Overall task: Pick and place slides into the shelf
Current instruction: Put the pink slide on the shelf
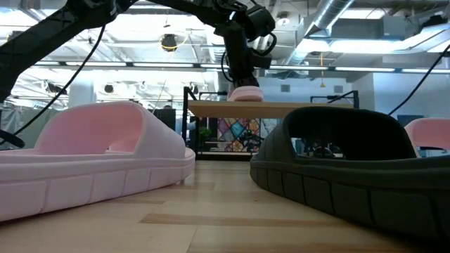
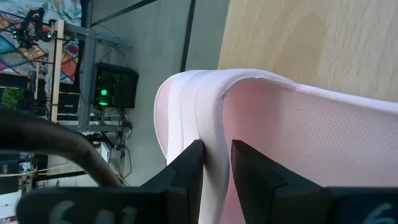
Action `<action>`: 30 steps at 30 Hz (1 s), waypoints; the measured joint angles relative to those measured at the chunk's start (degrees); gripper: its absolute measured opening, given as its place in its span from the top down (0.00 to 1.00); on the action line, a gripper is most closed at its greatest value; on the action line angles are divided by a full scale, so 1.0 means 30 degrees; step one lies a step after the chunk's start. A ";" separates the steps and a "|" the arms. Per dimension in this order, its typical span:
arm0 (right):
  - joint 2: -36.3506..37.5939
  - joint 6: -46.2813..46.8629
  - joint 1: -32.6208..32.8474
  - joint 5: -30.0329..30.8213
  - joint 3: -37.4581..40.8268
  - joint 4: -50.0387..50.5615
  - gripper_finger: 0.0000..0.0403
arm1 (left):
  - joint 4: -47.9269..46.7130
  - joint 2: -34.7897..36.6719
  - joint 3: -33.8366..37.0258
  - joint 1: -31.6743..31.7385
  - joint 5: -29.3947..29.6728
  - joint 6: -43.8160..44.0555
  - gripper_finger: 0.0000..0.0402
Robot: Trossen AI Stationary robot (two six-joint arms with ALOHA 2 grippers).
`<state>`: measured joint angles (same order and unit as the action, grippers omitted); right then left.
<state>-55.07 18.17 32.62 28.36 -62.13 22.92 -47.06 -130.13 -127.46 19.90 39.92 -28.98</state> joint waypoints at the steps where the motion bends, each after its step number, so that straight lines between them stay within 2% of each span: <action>1: 0.0000 0.0000 0.0000 0.0000 -0.0003 0.0000 0.68 | 0.0004 0.0000 0.0000 0.0000 0.0000 -0.0068 0.82; 13: 0.0000 -0.0036 0.0000 0.0000 0.0000 0.0000 0.68 | -0.0004 0.0000 0.0000 0.0000 -0.0017 -0.0099 0.82; 23: -0.0003 -0.0044 0.0000 0.0000 0.0000 0.0003 0.68 | -0.0233 0.0007 0.0000 -0.0007 -0.0072 -0.0114 0.67; 30: 0.0000 -0.0044 0.0000 0.0000 0.0000 0.0007 0.68 | -0.0458 0.0011 -0.0015 -0.0007 -0.0076 -0.0121 0.66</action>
<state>-55.07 18.04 32.62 28.36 -62.13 22.94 -48.43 -130.09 -127.50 19.88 39.69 -29.34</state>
